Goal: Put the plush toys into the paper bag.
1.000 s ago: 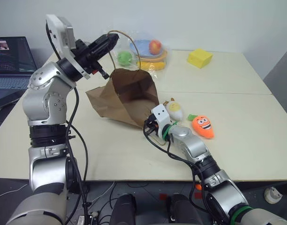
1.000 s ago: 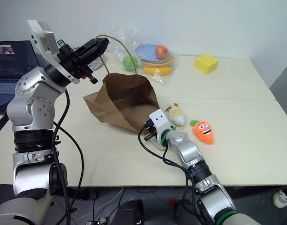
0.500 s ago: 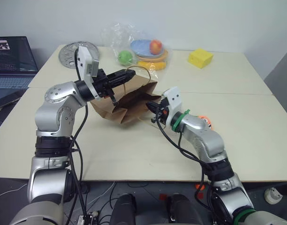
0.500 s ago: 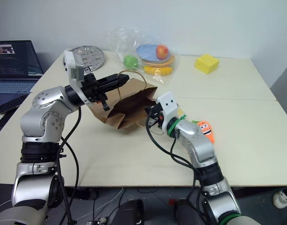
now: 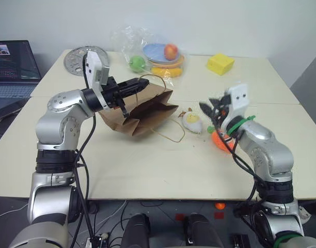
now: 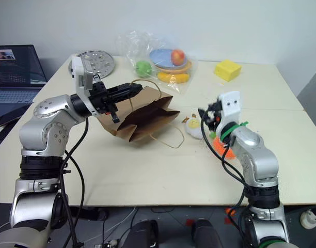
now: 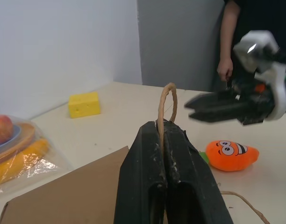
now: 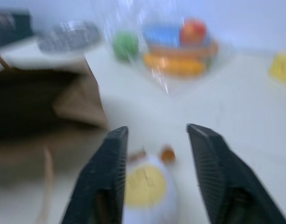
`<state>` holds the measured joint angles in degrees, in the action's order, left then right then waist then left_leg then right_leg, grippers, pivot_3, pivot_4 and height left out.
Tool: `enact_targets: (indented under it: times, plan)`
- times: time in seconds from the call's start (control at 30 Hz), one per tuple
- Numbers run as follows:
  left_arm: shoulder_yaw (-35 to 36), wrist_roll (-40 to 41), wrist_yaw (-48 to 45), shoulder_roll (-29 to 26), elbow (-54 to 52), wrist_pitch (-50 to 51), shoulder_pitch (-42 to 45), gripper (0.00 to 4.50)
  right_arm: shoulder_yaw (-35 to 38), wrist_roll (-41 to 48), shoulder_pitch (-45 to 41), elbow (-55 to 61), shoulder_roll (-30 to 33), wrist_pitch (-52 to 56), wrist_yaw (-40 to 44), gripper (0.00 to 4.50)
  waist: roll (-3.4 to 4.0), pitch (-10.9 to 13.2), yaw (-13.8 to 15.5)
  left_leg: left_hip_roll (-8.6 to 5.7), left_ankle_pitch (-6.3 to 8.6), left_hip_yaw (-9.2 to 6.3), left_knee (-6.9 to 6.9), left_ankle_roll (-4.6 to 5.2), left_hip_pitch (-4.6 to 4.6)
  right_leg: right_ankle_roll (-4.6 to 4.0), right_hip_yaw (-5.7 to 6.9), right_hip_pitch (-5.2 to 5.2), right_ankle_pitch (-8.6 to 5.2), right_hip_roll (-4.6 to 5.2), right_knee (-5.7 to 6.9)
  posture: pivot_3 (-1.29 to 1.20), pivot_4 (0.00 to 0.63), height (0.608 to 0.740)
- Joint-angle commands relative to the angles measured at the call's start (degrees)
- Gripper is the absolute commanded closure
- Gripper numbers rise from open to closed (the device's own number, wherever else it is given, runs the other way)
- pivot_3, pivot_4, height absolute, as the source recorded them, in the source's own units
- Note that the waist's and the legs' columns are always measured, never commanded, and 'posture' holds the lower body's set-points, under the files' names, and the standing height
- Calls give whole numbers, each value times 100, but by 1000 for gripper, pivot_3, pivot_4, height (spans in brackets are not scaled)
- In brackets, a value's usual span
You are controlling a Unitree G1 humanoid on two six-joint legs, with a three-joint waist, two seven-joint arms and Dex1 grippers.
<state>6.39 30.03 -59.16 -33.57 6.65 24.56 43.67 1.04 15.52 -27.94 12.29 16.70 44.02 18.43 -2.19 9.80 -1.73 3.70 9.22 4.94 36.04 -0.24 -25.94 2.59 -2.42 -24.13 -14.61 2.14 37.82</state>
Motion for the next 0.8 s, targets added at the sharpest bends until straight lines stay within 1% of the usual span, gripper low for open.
enact_targets:
  times: [0.03, 0.1, 0.17, 0.33, 0.43, 0.47, 0.5, 0.53, 0.6, 0.63, 0.8]
  plan:
    - [0, 36, -9, -21, -177, -5, 183, 4500, -278, -278, -39, -260, -3, -275, -28, 1096, 0, 0, -14, 1, 0, 0, -1, 0, 0, 2, -1, -2, 0, -2, 2, 0, 150, 740]
    - [-9, 40, -17, -35, -191, 14, 177, 4500, -505, -401, -5, -520, 1, -315, 44, 351, 0, 0, -17, 1, 0, -2, -1, 0, 1, 13, -1, -1, 5, -5, 3, 0, 150, 740]
    - [-17, 28, -18, -59, -203, 22, 166, 4500, -603, -563, -2, -736, -18, -433, -18, 351, 0, 0, -13, 1, 0, -5, -1, 0, 1, 28, 1, -1, 11, -6, 5, 0, 150, 740]
    - [10, 43, 10, -124, -337, 119, 77, 4500, -805, -786, -76, -1140, -32, -626, 57, 351, 0, 1, -10, 0, 0, -3, 0, 0, 0, 28, -1, 0, 11, -5, 1, 0, 150, 740]
    - [26, 46, 37, -139, -387, 145, 55, 4500, -776, -852, -122, -1271, -66, -817, 72, 351, 0, 1, -11, 0, 0, -4, 0, 0, 0, 28, 0, 1, 11, -5, 1, 0, 150, 740]
    - [31, 51, 44, -143, -405, 154, 48, 4500, -750, -858, -133, -1291, -80, -865, 61, 707, 0, 1, -10, 0, 0, -4, 0, 0, 0, 28, 0, 1, 11, -5, 1, 0, 150, 740]
    - [37, 52, 48, -155, -433, 165, 33, 4500, -746, -842, -147, -1294, -72, -912, 119, 887, 0, 1, -10, 0, 0, -5, -1, 0, 0, 28, 0, 1, 11, -5, 1, 0, 150, 740]
    - [51, 60, 61, -161, -451, 181, 22, 4500, -726, -846, -160, -1292, -61, -931, 124, 1219, 0, 1, -10, 0, 0, -5, -1, 0, 0, 29, 0, 1, 11, -5, 2, 0, 150, 740]
    - [59, 60, 73, -170, -470, 192, 5, 4500, -698, -843, -170, -1291, -34, -949, 157, 2042, 0, 1, -10, 0, 0, -5, -1, 0, 0, 29, 1, 1, 11, -5, 2, 0, 150, 740]
    - [59, 60, 76, -172, -476, 191, -1, 4500, -667, -826, -167, -1295, -23, -962, 178, 2308, 0, 1, -10, 0, 0, -5, -1, 0, 0, 29, 1, 0, 11, -5, 2, 0, 150, 740]
    - [49, 63, 87, -175, -469, 190, 7, 4500, -467, -676, -173, -1156, 56, -1027, 350, 4109, 0, 1, -8, 0, 0, -4, 0, 0, 0, 29, 0, 1, 11, -5, 2, 0, 150, 740]
